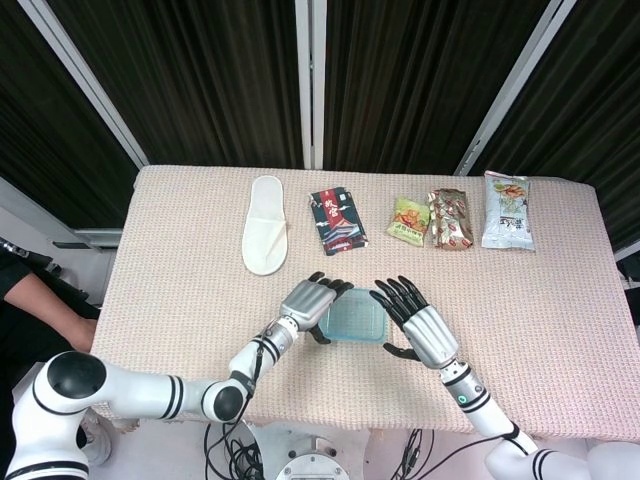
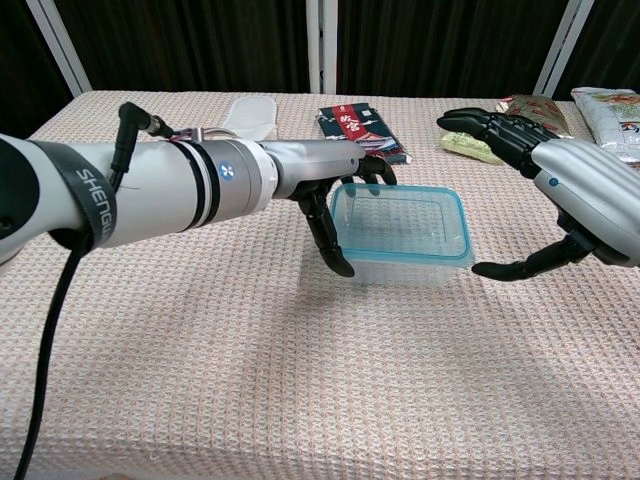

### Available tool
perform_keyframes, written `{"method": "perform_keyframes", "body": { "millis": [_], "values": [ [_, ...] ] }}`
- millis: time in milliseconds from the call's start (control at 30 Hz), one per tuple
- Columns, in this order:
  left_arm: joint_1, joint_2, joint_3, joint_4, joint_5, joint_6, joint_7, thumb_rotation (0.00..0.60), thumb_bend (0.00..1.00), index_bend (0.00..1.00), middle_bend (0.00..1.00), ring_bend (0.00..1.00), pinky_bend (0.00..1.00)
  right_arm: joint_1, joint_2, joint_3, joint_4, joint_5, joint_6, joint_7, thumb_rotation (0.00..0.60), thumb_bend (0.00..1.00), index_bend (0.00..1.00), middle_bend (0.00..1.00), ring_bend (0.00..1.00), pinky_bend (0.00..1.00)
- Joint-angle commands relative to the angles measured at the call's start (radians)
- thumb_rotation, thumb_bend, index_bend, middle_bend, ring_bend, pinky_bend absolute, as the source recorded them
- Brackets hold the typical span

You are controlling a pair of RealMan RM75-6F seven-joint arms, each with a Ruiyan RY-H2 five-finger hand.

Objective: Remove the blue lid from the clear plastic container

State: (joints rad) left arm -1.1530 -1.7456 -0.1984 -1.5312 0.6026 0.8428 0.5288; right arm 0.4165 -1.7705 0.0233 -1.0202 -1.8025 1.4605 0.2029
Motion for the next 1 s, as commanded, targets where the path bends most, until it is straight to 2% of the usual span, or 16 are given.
{"method": "perform_keyframes", "body": {
  "millis": [33, 500, 1000],
  "values": [
    [-0.004, -0.001, 0.003, 0.003, -0.001, -0.002, 0.0, 0.6, 0.0, 0.24, 0.31, 0.2, 0.09, 0.006, -0.018, -0.008, 0.024, 0.003, 0.005, 0.012, 0.6, 0.01, 0.0, 0.0, 0.0, 0.0],
    [-0.016, -0.005, 0.008, 0.01, -0.009, -0.005, -0.004, 0.6, 0.0, 0.24, 0.31, 0.2, 0.09, 0.029, -0.047, -0.016, 0.06, 0.021, 0.012, 0.025, 0.6, 0.0, 0.0, 0.0, 0.0, 0.0],
    [-0.018, -0.014, 0.019, 0.028, 0.003, 0.004, -0.004, 0.6, 0.0, 0.24, 0.31, 0.2, 0.09, 0.043, -0.032, -0.01, 0.021, 0.037, 0.032, 0.018, 0.6, 0.0, 0.0, 0.0, 0.0, 0.0]
  ]
}}
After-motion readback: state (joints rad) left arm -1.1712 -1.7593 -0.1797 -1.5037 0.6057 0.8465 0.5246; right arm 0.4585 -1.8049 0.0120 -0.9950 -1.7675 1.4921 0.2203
